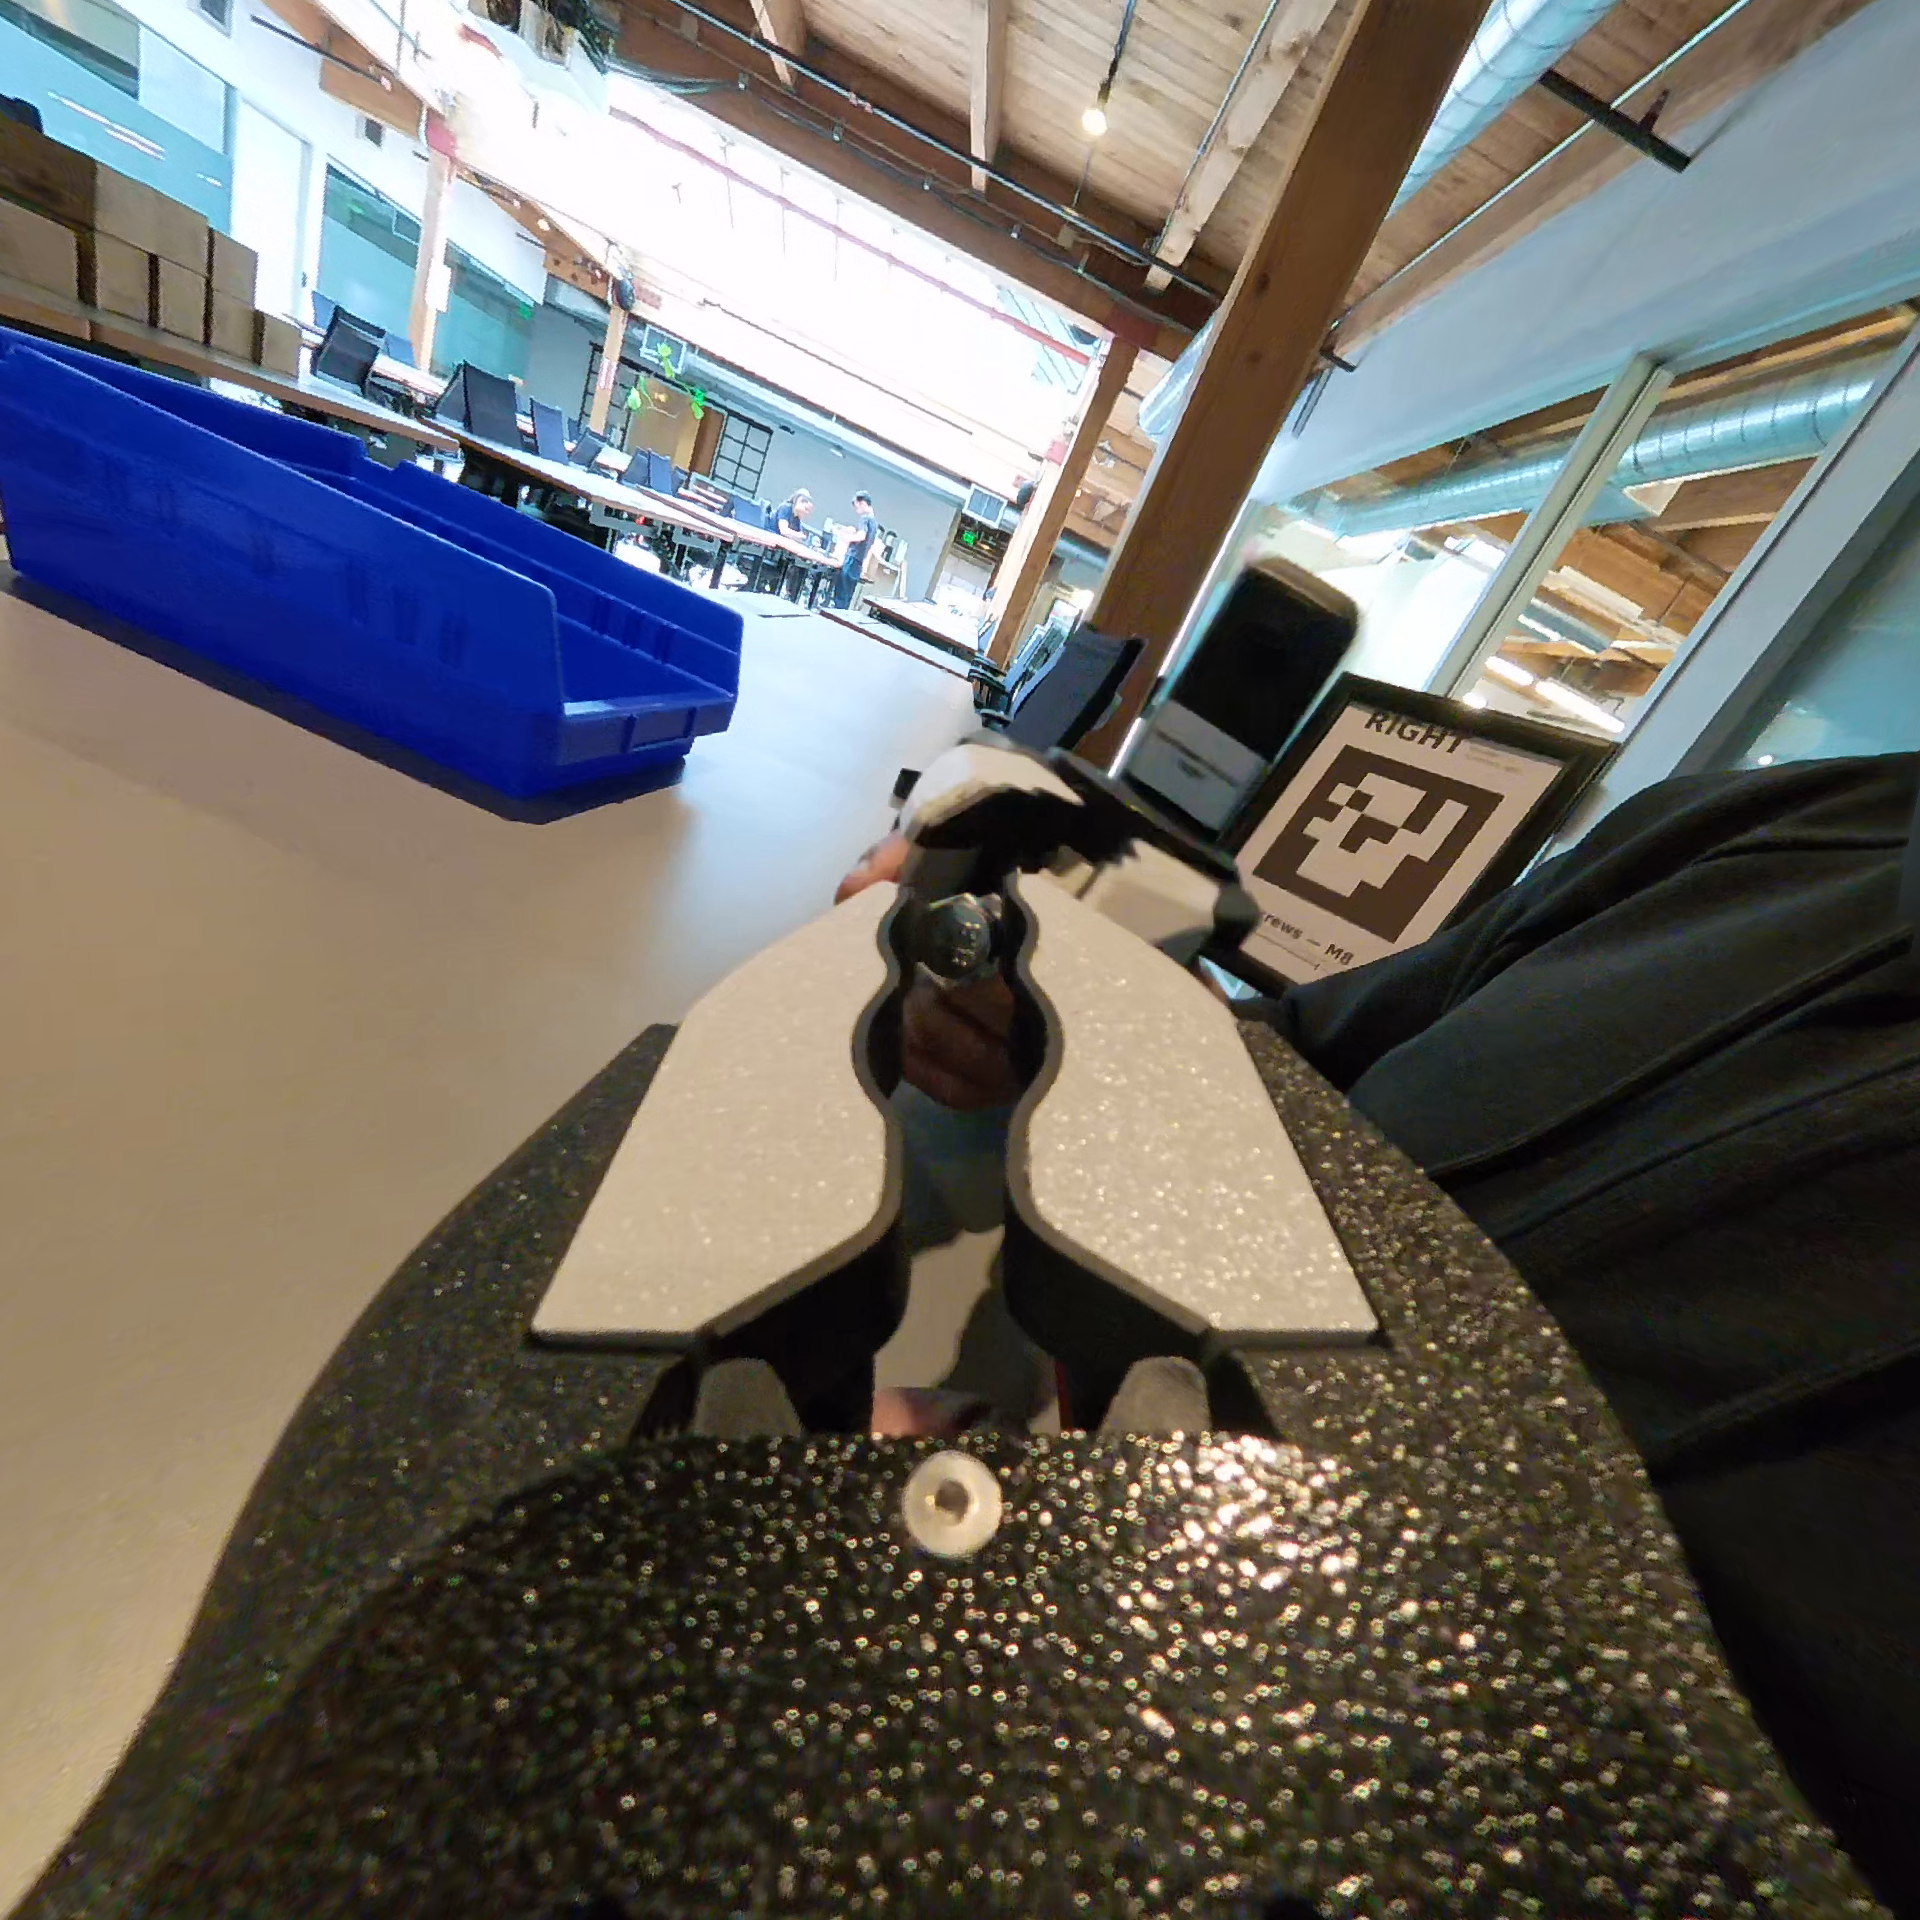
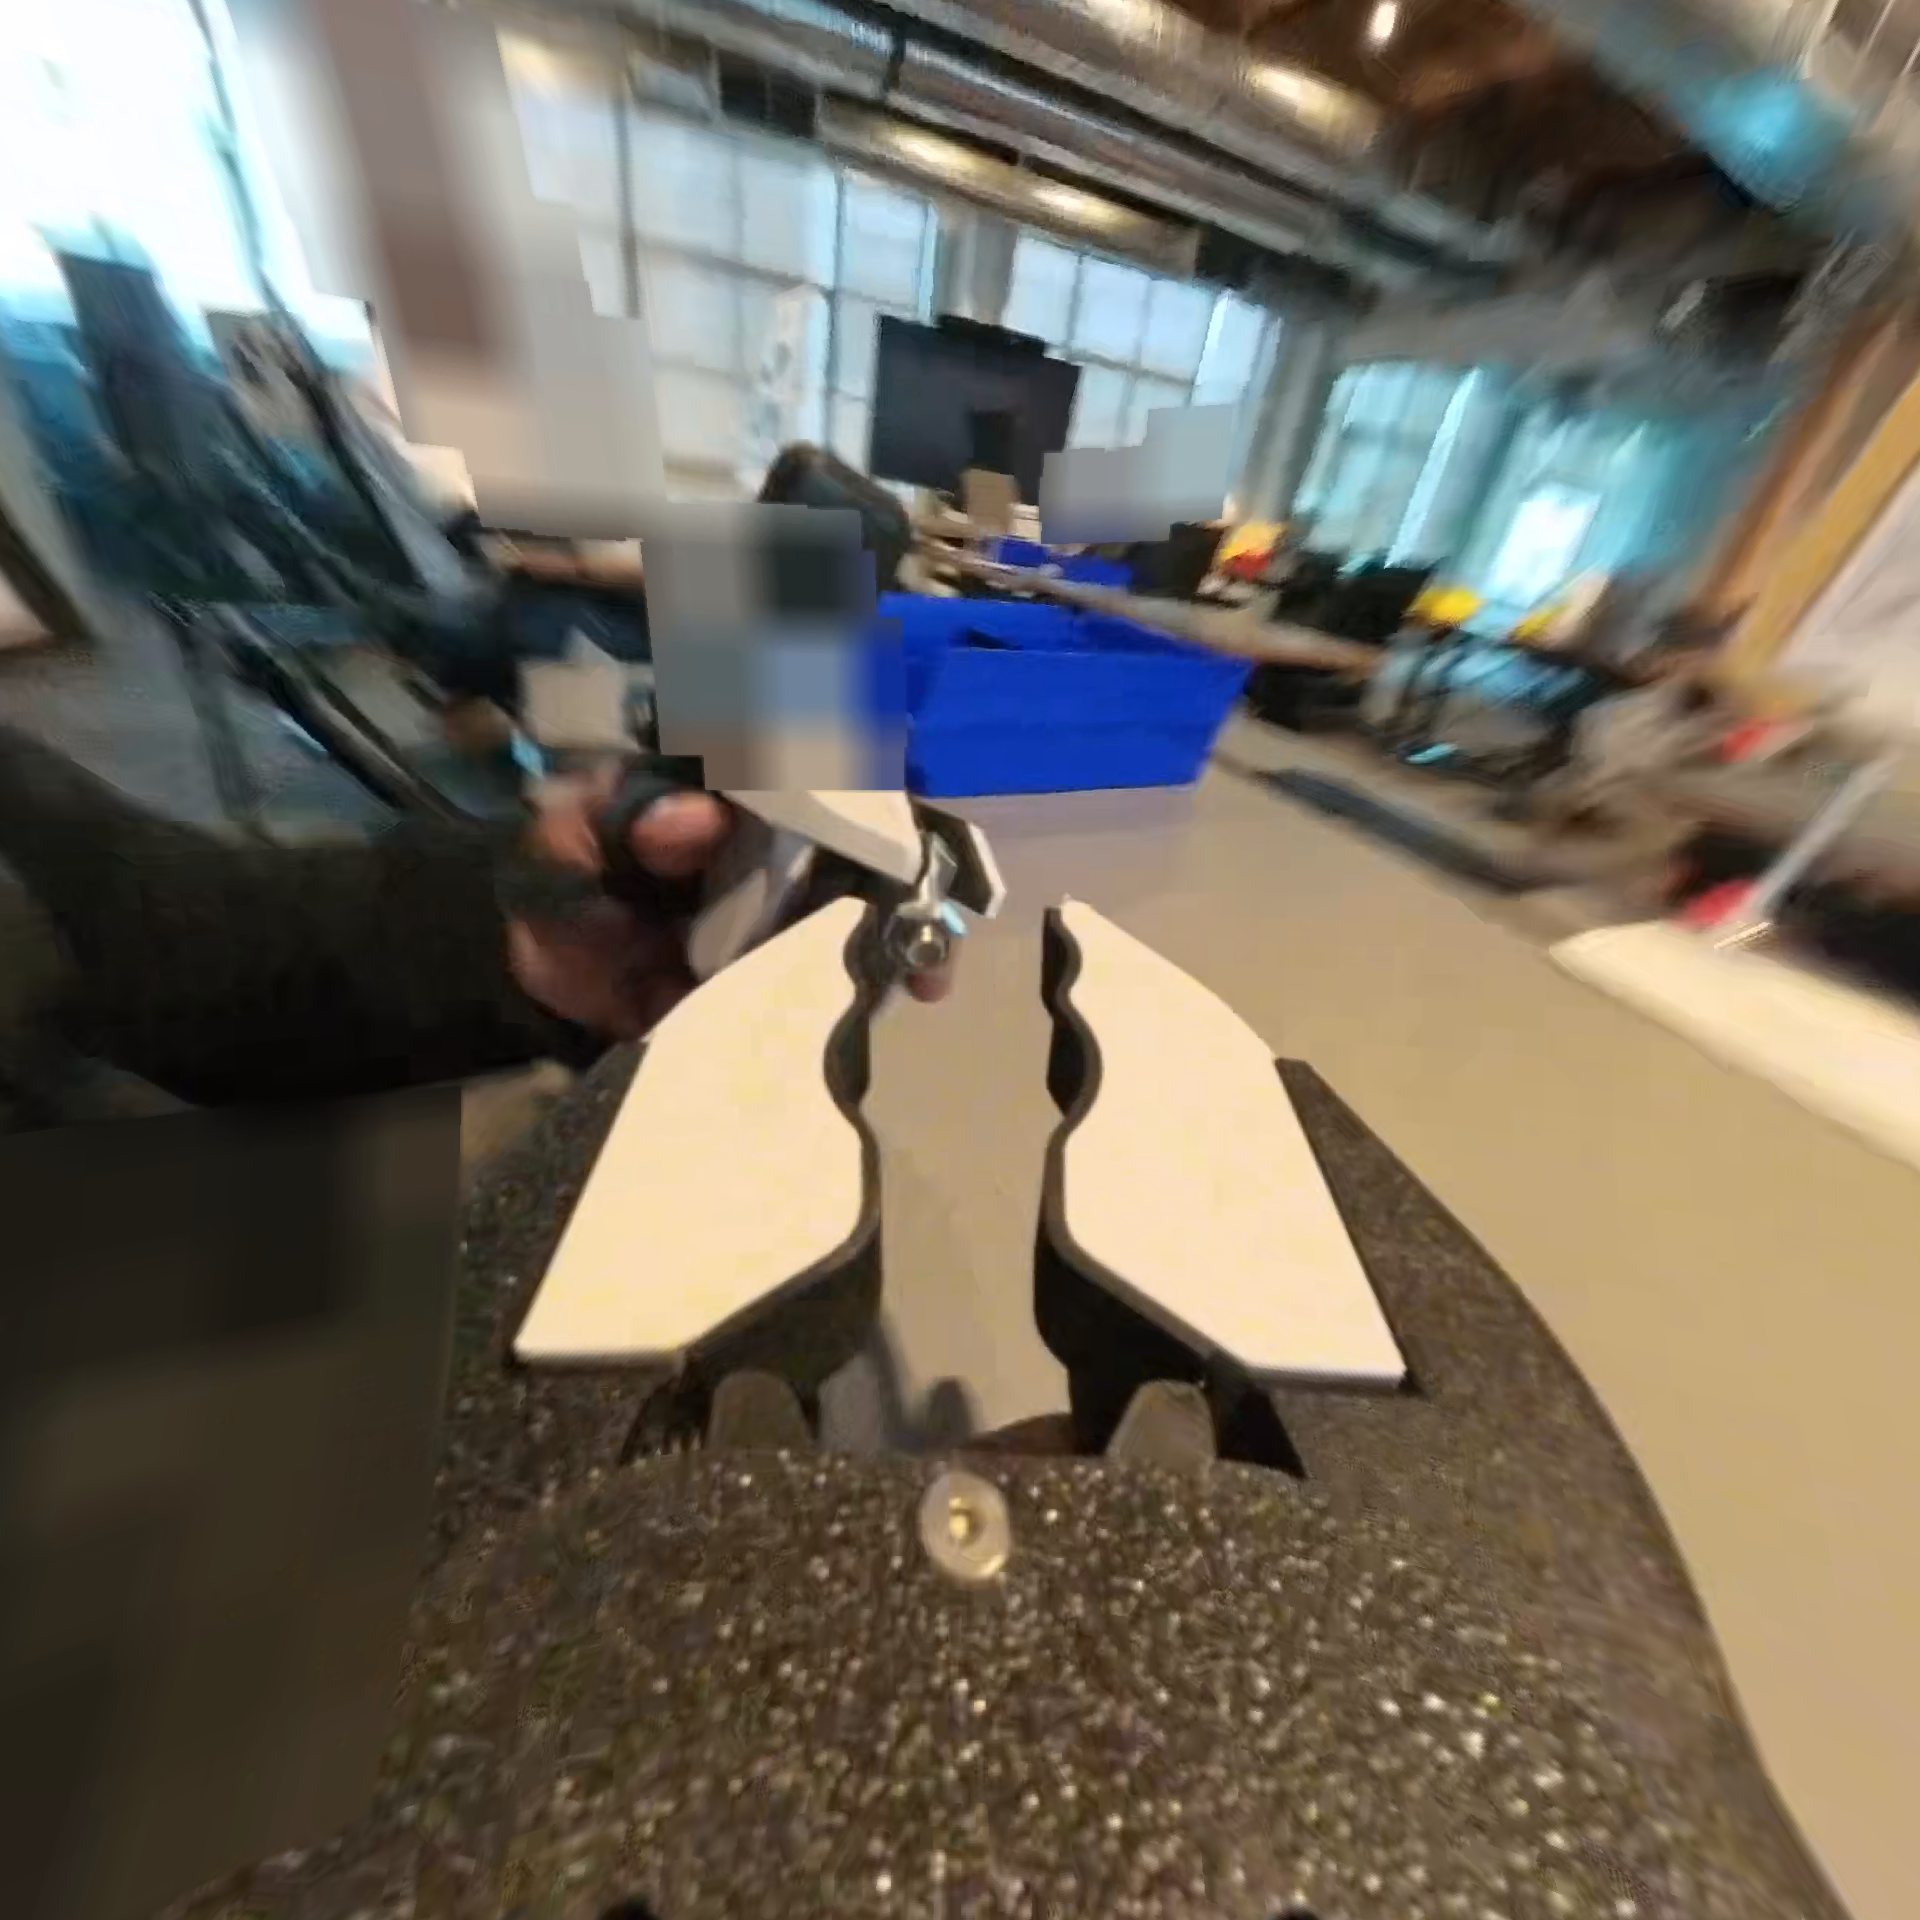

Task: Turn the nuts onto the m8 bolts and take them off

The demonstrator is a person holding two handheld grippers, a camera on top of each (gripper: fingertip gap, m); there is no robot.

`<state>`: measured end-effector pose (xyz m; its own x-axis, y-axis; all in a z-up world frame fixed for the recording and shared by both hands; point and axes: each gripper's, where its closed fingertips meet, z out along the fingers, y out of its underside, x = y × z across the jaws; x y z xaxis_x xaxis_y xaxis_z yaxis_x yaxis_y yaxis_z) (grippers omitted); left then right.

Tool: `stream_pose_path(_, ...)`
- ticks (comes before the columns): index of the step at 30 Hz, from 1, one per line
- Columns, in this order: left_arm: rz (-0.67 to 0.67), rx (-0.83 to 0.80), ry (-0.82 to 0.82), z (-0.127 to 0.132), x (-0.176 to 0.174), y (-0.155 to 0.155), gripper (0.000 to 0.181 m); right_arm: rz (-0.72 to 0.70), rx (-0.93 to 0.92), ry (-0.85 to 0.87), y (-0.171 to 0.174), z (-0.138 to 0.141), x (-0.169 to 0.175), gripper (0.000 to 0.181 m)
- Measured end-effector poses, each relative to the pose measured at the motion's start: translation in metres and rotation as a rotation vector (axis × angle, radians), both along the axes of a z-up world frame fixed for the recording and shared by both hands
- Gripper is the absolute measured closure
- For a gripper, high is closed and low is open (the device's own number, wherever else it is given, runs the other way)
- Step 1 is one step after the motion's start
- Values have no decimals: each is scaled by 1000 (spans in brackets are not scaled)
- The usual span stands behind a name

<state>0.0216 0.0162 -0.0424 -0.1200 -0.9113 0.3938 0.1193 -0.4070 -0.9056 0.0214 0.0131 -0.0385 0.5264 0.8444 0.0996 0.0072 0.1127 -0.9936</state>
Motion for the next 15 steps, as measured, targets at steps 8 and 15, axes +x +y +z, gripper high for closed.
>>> stream_pose_path(8,-19,5,12,-1,1,-3,166,-281,637,-468,-5,-10,-10,161)
stream_pose_path(15,-29,19,6,0,1,-6,166,-113,156,-238,-4,-14,-11,166)
